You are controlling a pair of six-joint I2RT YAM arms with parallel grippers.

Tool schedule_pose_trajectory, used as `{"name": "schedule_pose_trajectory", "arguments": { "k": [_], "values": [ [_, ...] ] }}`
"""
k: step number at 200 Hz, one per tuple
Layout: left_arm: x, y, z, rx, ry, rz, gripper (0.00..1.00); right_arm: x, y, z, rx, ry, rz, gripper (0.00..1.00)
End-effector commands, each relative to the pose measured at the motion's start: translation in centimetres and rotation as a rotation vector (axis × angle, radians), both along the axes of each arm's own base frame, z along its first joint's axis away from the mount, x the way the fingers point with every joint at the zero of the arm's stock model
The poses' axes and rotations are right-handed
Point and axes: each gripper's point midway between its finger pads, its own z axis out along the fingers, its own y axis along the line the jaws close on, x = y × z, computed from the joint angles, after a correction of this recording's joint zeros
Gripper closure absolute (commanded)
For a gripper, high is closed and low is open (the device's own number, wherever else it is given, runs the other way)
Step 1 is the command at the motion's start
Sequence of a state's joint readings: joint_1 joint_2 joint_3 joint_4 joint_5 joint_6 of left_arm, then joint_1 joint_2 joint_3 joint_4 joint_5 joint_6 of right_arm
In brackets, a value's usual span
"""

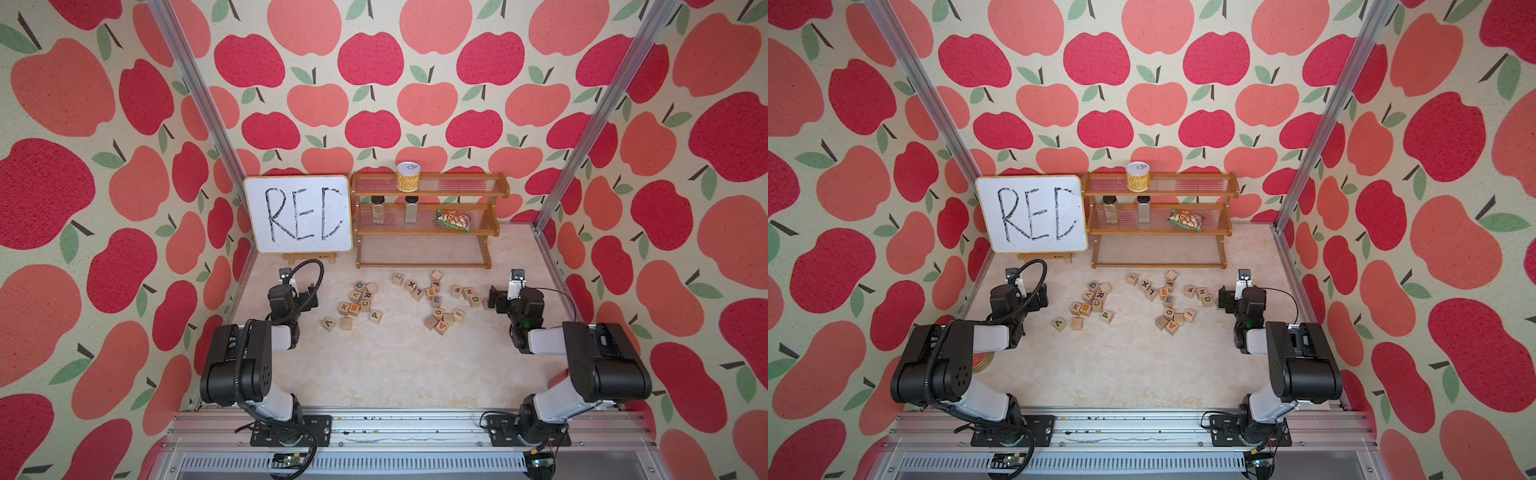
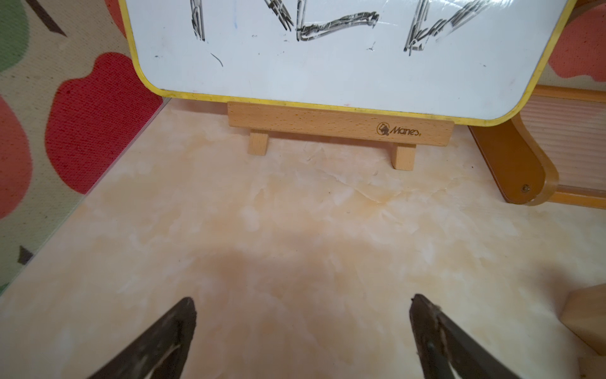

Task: Assemble the uppercase word "red" with letter blocks
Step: Pick up the letter block from the center of the board.

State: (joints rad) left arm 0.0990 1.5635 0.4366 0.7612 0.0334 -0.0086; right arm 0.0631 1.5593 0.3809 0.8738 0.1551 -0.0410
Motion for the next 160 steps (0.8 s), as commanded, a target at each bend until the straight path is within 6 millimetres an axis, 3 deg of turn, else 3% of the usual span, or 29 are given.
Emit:
{"name": "schedule_pose_trajectory", "arguments": {
  "k": [1, 64, 160],
  "values": [
    [0.1, -0.2, 0.3, 0.001, -0.010, -0.002, 0.01, 0.1, 0.0, 1.2, 0.014, -0.031, 0.003, 0.01],
    [1.6, -1.2, 1.5, 0.021, 0.134, -0.043, 0.01, -0.3, 0.5, 3.0, -0.019, -0.023, 0.012, 0.01],
    [0.4, -6.7, 5.0, 0.051, 0.158, -0.166, 0.01, -2.0, 4.2, 7.3, 0.021, 0.090, 0.109, 0.01]
  ]
}}
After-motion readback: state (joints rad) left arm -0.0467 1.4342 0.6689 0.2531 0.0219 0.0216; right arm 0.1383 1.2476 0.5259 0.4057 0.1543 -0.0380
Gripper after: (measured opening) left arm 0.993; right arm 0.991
